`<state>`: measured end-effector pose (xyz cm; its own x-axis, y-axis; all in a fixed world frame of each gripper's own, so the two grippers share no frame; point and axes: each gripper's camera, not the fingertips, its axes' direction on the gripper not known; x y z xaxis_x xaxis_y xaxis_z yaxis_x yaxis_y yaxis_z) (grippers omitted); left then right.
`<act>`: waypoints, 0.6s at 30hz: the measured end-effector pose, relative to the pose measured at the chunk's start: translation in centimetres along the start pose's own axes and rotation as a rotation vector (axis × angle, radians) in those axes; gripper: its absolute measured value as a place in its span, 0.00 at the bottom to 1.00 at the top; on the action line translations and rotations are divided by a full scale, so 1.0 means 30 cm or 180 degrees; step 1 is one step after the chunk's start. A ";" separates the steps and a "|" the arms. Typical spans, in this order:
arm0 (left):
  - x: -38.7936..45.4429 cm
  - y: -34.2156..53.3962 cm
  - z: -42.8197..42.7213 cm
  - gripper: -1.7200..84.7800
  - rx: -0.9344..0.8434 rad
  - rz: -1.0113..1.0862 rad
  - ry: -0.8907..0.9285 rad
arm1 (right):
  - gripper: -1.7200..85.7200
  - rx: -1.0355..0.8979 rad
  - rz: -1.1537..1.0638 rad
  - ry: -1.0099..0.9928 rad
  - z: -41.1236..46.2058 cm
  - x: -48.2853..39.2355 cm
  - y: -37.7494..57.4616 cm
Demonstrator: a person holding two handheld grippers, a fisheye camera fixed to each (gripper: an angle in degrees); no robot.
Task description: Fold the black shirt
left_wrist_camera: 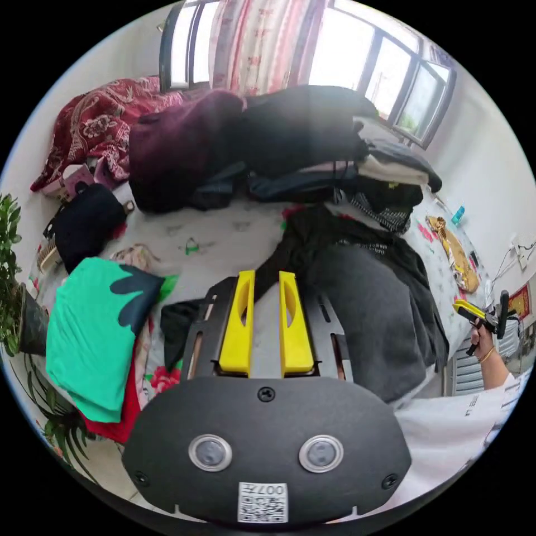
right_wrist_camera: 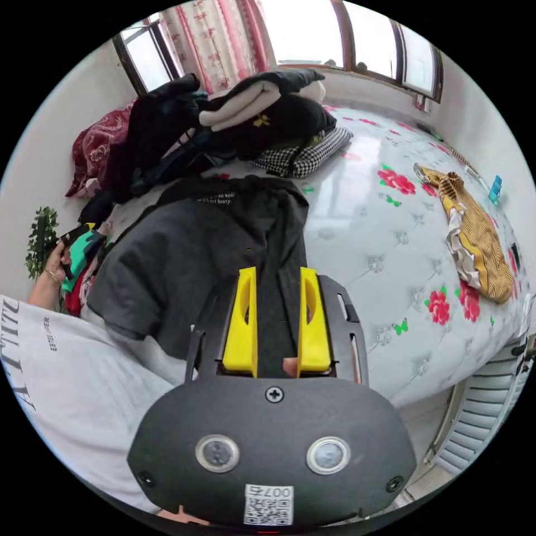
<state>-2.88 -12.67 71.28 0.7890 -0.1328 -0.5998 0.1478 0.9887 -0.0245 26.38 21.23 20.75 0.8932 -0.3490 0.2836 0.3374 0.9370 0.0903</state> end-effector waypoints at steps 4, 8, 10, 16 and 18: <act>0.016 0.206 0.162 0.11 -0.0700 0.0065 0.0150 | 0.11 -0.0823 -0.0093 0.0240 0.185 -0.029 0.150; 0.147 0.239 0.267 0.13 -0.0969 0.0410 0.0271 | 0.07 -0.0984 -0.0044 0.0405 0.218 0.011 0.090; 0.188 0.218 0.322 0.13 -0.1120 0.0562 0.0158 | 0.06 -0.1008 0.0002 0.0554 0.178 0.083 0.012; 0.162 0.105 0.327 0.13 -0.1014 0.0497 0.0074 | 0.07 0.0442 0.1595 0.1554 -0.323 0.548 -0.185; 0.137 0.081 0.324 0.13 -0.0976 0.0439 0.0056 | 0.08 0.0544 0.1639 0.1195 -0.385 0.586 -0.193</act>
<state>6.53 -11.50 76.54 0.7784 0.0024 -0.6278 -0.1482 0.9724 -0.1800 43.57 9.48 14.19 0.9813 0.1918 -0.0184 -0.1849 0.9640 0.1911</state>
